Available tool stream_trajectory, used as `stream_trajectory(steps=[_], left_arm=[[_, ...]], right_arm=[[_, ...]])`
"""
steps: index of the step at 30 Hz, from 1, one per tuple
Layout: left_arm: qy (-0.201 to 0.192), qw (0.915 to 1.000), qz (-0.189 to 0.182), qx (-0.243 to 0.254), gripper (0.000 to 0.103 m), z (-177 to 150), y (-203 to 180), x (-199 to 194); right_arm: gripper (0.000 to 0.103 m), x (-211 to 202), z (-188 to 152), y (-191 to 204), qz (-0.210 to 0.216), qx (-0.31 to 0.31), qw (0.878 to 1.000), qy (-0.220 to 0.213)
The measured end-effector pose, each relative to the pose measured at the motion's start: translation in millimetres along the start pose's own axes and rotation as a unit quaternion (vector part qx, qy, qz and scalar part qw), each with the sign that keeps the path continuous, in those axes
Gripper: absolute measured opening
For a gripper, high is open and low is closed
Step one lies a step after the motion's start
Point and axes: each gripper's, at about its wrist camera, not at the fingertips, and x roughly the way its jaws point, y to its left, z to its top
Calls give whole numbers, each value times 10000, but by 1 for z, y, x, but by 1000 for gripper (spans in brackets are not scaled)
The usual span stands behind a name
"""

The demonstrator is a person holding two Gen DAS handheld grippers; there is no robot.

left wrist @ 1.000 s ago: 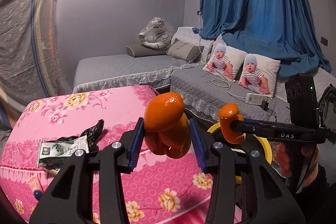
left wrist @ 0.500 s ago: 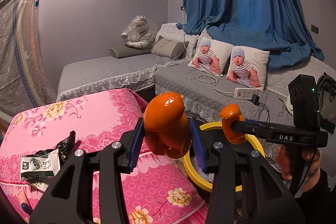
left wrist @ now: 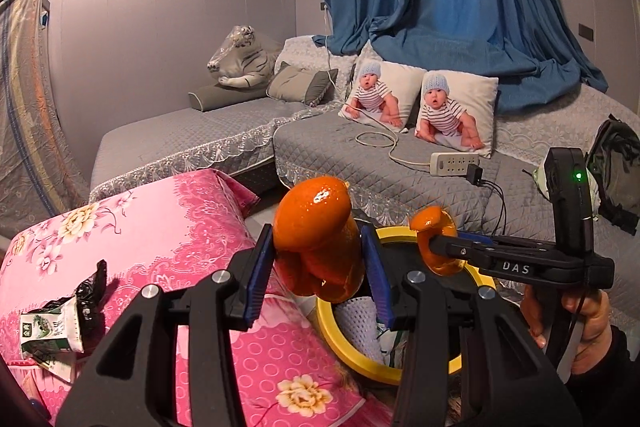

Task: Collect trash
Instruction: 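Carry the orange and peel over the yellow bin and open both tools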

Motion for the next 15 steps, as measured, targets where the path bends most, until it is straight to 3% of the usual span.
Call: stream_trajectory(steps=[15], left_arm=[[326, 9992, -230, -42, 43, -15, -31, 64]], right_arm=[[37, 12, -9, -44, -623, 433, 9970, 146]])
